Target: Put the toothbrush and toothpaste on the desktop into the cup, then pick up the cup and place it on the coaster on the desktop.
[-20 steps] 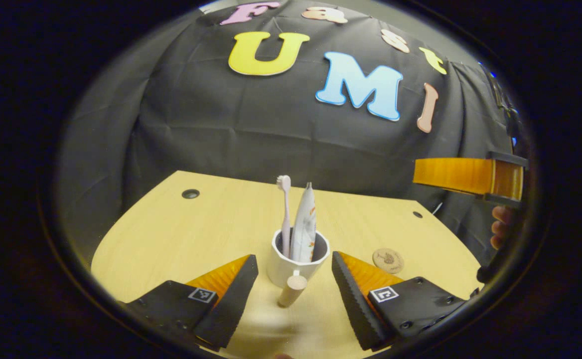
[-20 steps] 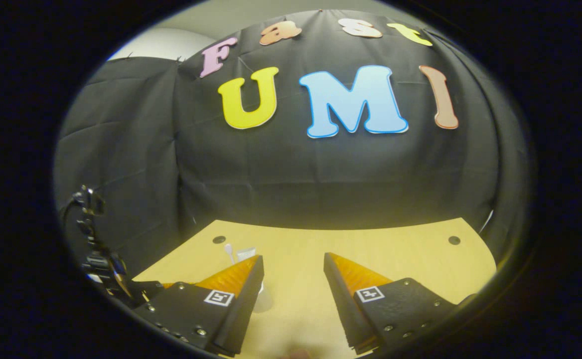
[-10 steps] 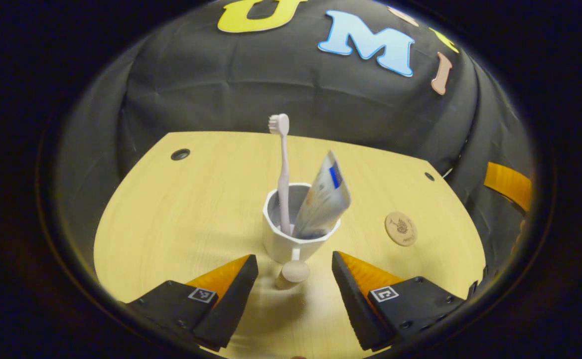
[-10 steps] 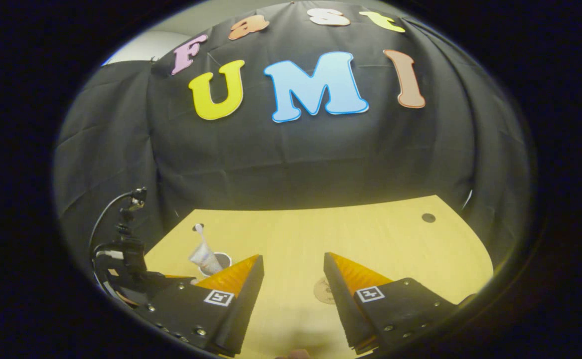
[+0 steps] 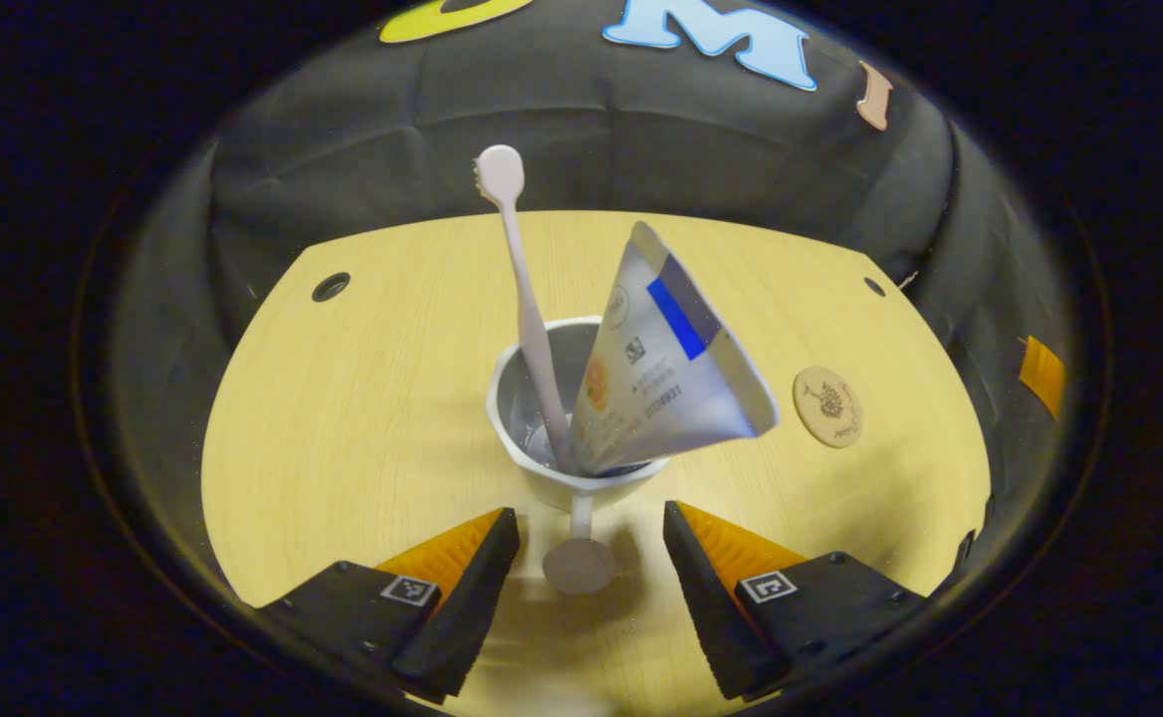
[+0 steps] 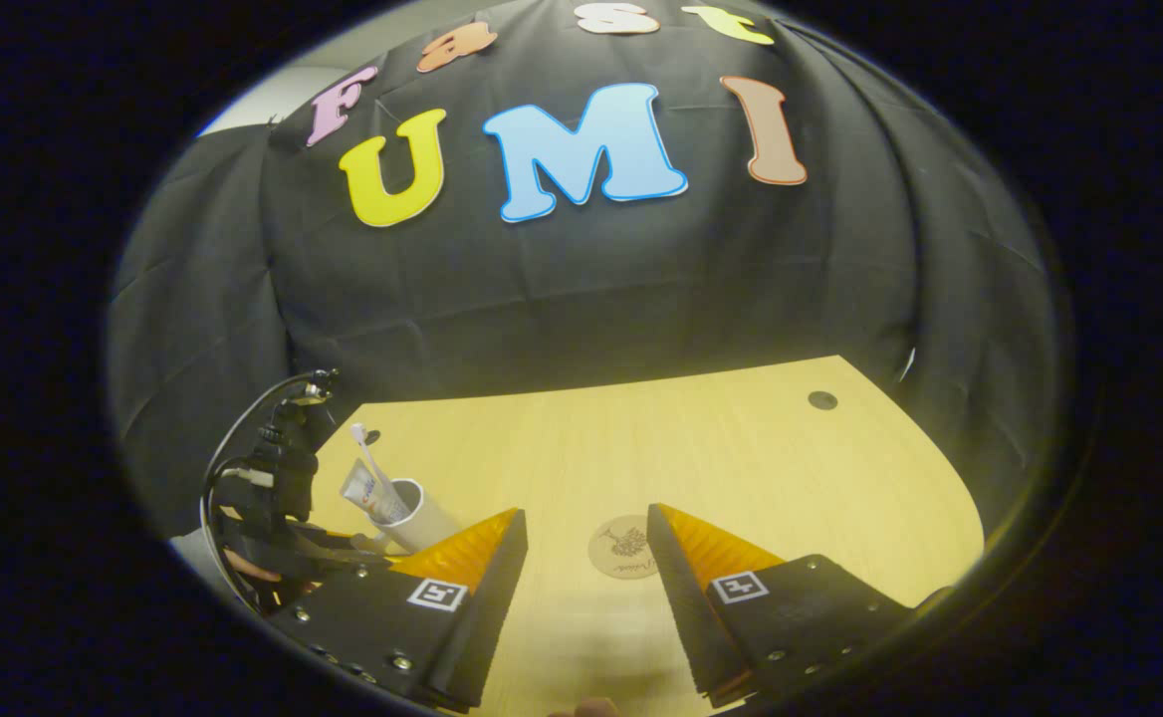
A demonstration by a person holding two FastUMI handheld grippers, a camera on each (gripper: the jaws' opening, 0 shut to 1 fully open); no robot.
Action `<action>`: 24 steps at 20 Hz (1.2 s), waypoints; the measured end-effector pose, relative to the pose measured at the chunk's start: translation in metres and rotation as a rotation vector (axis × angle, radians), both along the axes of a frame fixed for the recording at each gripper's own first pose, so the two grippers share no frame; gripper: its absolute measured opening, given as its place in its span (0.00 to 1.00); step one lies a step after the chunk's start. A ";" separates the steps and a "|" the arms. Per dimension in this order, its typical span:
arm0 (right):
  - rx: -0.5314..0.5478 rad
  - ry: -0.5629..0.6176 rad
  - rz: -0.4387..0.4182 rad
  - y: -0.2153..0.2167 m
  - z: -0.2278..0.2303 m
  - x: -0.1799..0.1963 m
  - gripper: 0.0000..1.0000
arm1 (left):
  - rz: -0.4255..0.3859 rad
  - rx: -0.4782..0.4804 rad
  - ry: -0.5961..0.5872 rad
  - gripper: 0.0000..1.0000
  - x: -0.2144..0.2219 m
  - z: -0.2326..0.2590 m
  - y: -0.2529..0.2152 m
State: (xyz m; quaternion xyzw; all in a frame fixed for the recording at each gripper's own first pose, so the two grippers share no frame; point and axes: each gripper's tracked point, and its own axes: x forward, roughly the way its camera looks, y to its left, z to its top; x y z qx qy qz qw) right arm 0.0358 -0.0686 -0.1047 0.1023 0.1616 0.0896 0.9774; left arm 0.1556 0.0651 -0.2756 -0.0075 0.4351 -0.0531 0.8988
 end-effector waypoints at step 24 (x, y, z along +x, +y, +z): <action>0.052 0.053 -0.050 -0.019 -0.012 -0.011 0.74 | -0.008 0.005 0.041 0.33 0.009 -0.016 0.000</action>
